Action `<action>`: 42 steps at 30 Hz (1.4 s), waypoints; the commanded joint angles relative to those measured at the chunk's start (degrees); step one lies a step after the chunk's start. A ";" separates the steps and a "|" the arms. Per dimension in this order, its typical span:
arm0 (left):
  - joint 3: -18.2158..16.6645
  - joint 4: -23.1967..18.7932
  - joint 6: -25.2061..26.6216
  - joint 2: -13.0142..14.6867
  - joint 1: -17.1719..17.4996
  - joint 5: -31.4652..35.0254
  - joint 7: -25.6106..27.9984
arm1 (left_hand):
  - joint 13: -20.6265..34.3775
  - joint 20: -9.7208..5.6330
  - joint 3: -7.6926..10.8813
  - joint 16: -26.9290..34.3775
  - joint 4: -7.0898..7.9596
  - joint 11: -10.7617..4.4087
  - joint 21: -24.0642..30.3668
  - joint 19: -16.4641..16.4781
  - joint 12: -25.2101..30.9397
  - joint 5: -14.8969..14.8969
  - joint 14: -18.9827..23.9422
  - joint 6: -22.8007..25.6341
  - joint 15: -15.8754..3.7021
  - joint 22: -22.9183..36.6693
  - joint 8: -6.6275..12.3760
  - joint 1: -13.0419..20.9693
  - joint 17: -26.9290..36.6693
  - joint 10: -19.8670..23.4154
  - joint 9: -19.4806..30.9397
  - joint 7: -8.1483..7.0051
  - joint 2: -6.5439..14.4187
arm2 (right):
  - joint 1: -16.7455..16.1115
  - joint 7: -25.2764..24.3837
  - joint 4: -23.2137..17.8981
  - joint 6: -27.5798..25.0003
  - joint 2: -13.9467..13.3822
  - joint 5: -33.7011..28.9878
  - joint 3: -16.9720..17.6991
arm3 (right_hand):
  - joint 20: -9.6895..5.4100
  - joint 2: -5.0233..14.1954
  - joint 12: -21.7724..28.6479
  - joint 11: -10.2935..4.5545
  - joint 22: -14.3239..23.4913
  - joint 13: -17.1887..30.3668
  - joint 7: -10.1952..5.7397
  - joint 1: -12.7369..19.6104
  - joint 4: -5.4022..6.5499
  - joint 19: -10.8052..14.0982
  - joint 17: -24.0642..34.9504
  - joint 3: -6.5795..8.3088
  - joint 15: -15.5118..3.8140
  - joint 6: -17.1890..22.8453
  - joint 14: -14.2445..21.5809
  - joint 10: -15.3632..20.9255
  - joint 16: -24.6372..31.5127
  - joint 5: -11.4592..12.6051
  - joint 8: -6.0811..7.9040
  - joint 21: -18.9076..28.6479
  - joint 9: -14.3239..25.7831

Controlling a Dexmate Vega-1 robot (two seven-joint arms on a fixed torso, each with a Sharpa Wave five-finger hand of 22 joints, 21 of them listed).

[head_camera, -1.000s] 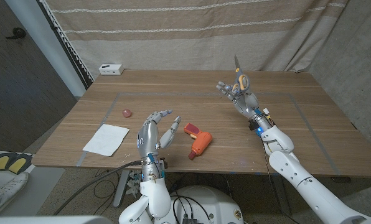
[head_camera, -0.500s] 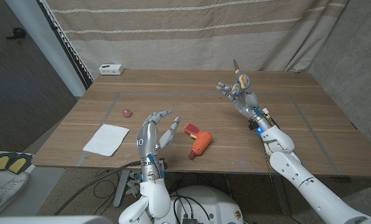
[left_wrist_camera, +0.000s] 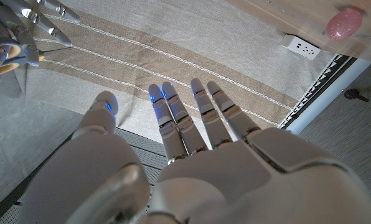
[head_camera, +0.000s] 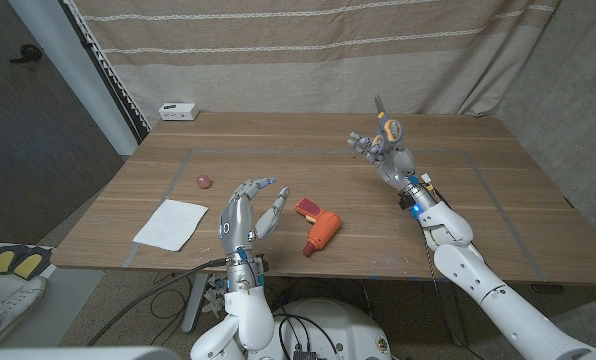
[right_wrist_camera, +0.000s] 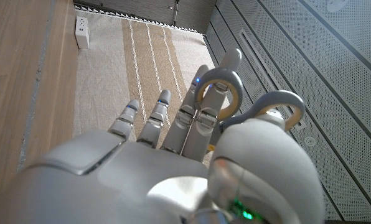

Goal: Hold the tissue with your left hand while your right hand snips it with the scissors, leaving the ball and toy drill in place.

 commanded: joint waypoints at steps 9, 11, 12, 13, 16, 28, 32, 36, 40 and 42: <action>0.24 -0.11 0.40 0.43 -0.23 -0.31 0.00 | -0.04 -5.12 0.44 -0.05 -0.11 -0.10 -0.02 0.32 -0.21 -0.23 0.77 0.77 -9.17 0.07 -0.40 0.63 0.14 0.74 0.21 0.00 -0.25 | 0.05 0.33 0.63 1.86 -0.05 -0.75 -0.28 | 0.16 2.76 -2.58 -0.60 0.03 -0.93 -3.34 12.14 -6.29 -0.34 -0.16 4.43 -7.06 -2.68 -2.05 -4.23 -1.03 3.61 -1.84 0.33 0.79; 0.18 0.00 0.26 0.31 -0.20 -0.28 0.00 | -0.04 -5.13 0.45 -0.05 -0.11 -0.10 -0.02 0.32 -0.23 -0.24 0.78 0.79 -9.17 0.07 -0.43 0.62 0.14 0.76 0.21 0.05 -0.26 | 0.03 0.26 0.45 1.70 -0.22 -0.72 -0.30 | 0.10 3.01 -2.61 -0.65 0.03 -0.82 -3.71 12.85 -6.68 -0.19 -0.06 4.74 -7.34 -1.98 -2.01 -4.38 -0.96 3.74 -1.15 0.39 1.35; 0.14 0.04 0.24 0.24 -0.20 -0.23 0.00 | -0.04 -5.12 0.45 -0.05 -0.11 -0.10 -0.04 0.27 -0.23 -0.24 0.79 0.80 -9.17 0.07 -0.44 0.62 0.14 0.77 0.21 0.04 -0.26 | 0.09 0.36 0.48 1.75 -0.31 -0.82 -0.33 | 0.04 3.32 -1.80 -0.38 0.02 -0.49 -3.76 13.68 -7.15 -0.01 0.10 5.12 -8.04 -2.37 -1.38 -2.73 -0.60 3.84 -0.58 0.45 2.16; 0.11 0.09 0.12 0.19 -0.21 -0.30 0.00 | -0.04 -5.11 0.45 -0.05 -0.11 -0.10 -0.05 0.26 -0.25 -0.24 0.79 0.82 -9.16 0.07 -0.45 0.62 0.14 0.76 0.21 0.07 -0.27 | 0.03 0.23 0.29 1.49 -0.37 -0.58 -0.30 | -0.01 3.33 -1.43 -0.26 0.03 -0.27 -3.94 13.78 -7.24 0.01 0.19 5.15 -8.35 -2.92 -1.42 -2.05 -0.56 3.84 -0.40 0.45 2.56; 0.14 0.23 0.10 0.14 -0.37 -0.35 0.00 | -0.04 -5.13 0.46 -0.06 -0.11 -0.10 -0.04 0.28 -0.27 -0.25 0.80 0.83 -9.16 0.07 -0.49 0.61 0.14 0.77 0.21 0.04 -0.28 | -0.02 -0.30 -0.05 1.31 -0.74 -1.01 -0.35 | -0.18 3.44 0.84 -0.27 0.02 1.22 -4.26 14.14 -7.54 0.42 0.75 5.29 -8.56 -3.79 -0.01 1.81 0.30 3.97 1.24 0.56 4.45; 0.27 0.25 0.01 0.48 -0.75 -0.54 0.00 | -0.04 -5.09 0.52 -0.10 -0.12 -0.10 -0.04 0.27 -0.40 -0.29 0.79 0.97 -9.18 0.07 -0.60 0.62 0.14 0.74 0.21 -0.15 -0.30 | -0.08 0.14 -0.63 0.72 -1.61 -0.96 -0.57 | -1.51 3.83 12.30 -0.07 0.48 20.64 -4.42 13.52 -7.82 2.16 9.11 5.41 -9.11 -8.98 3.83 -5.93 5.37 4.88 10.35 1.24 16.28; 0.28 0.36 -0.25 0.36 -0.70 -0.40 0.00 | -0.03 -5.07 0.55 -0.11 -0.12 -0.11 -0.05 0.27 -0.44 -0.31 0.81 1.24 -9.18 0.07 -0.57 0.64 0.14 0.77 0.21 -0.23 -0.31 | -0.01 0.79 -0.73 0.10 -1.85 -0.35 -0.73 | -3.46 3.26 21.31 -0.13 1.51 34.41 -3.89 14.73 -9.04 4.74 17.21 5.66 -9.67 -8.99 7.12 -9.87 11.00 5.68 15.00 2.65 20.07; 0.26 0.38 -0.34 0.12 -0.55 -0.18 0.00 | -0.03 -5.05 0.58 -0.12 -0.12 -0.11 -0.05 0.27 -0.45 -0.32 0.81 1.16 -9.18 0.07 -0.66 0.64 0.14 0.82 0.21 -0.21 -0.30 | -0.15 1.36 -0.77 -0.70 -1.56 1.05 -0.67 | -5.75 2.86 25.80 0.24 2.32 40.72 -4.04 14.62 -9.17 8.00 20.74 5.36 -9.81 -9.71 8.24 -10.76 13.34 5.93 15.84 4.33 19.99; 0.25 0.28 -0.26 0.03 -0.43 -0.03 0.00 | -0.03 -5.04 0.61 -0.12 -0.12 -0.11 -0.05 0.26 -0.47 -0.34 0.82 1.26 -9.18 0.07 -0.69 0.65 0.14 0.88 0.21 -0.22 -0.30 | -0.13 2.42 -0.66 -1.81 -1.25 2.68 -0.58 | -6.87 2.37 28.68 0.77 3.33 44.88 -3.97 13.75 -8.88 9.58 23.10 4.80 -9.65 -10.77 8.51 -11.64 14.86 6.02 17.23 5.54 21.66; 0.22 0.23 -0.23 -0.04 -0.33 -0.03 0.00 | -0.03 -5.03 0.62 -0.12 -0.12 -0.11 -0.05 0.26 -0.48 -0.34 0.83 1.26 -9.18 0.08 -0.71 0.65 0.14 0.89 0.21 -0.21 -0.29 | 0.06 3.43 -0.12 -2.29 -0.86 3.56 -0.62 | -6.93 2.12 28.69 0.88 3.54 44.65 -3.95 13.40 -8.75 9.75 23.36 4.55 -9.68 -10.84 8.38 -11.60 14.90 6.04 17.37 5.73 21.68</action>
